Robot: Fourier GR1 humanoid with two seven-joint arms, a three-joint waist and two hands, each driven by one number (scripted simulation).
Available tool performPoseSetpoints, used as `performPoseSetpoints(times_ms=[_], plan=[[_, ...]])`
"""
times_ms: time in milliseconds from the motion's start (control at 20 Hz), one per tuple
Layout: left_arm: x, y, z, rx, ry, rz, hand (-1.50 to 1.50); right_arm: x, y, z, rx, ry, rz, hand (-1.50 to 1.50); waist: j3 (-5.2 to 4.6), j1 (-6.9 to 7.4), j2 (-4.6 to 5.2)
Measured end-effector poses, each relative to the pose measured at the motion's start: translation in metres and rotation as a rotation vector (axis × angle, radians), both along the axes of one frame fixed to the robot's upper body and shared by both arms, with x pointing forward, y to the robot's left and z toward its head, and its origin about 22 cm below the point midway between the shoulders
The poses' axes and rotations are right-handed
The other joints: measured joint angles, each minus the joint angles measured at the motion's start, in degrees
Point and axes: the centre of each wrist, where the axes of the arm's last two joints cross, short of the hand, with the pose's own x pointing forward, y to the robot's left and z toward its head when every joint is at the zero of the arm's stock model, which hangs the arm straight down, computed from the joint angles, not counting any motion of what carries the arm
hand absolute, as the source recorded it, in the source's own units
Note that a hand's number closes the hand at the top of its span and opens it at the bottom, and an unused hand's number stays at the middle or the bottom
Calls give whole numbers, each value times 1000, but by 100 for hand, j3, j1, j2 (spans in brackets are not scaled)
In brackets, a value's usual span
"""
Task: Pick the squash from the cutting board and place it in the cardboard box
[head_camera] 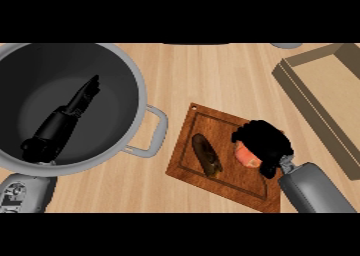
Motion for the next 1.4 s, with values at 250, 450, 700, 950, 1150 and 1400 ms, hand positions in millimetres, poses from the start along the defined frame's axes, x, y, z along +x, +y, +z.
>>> performPoseSetpoints(times_ms=[250, 450, 700, 950, 1150, 1400], plan=[[0, 0, 1, 2, -7, 1, 0, 0, 10, -6, 41, -81, 75, 150, -11, -2, -11], [-2, 1, 0, 5, -8, 10, 0, -1, 11, -1, 65, -139, 118, 150, -11, -13, -11], [1, -6, -1, 1, -14, -7, 0, 38, 9, 8, 179, -159, -121, 150, 2, 93, 42], [3, -13, 3, -2, -18, -30, 0, 84, 14, 37, 292, -217, -383, 150, 13, 219, 83], [6, -5, 5, 6, -17, -19, 0, 111, 22, 61, 302, -332, -421, 150, 11, 192, 68], [4, -6, 2, 2, -7, -12, 0, 127, 32, 102, 332, -476, -453, 150, 9, 101, 27]])
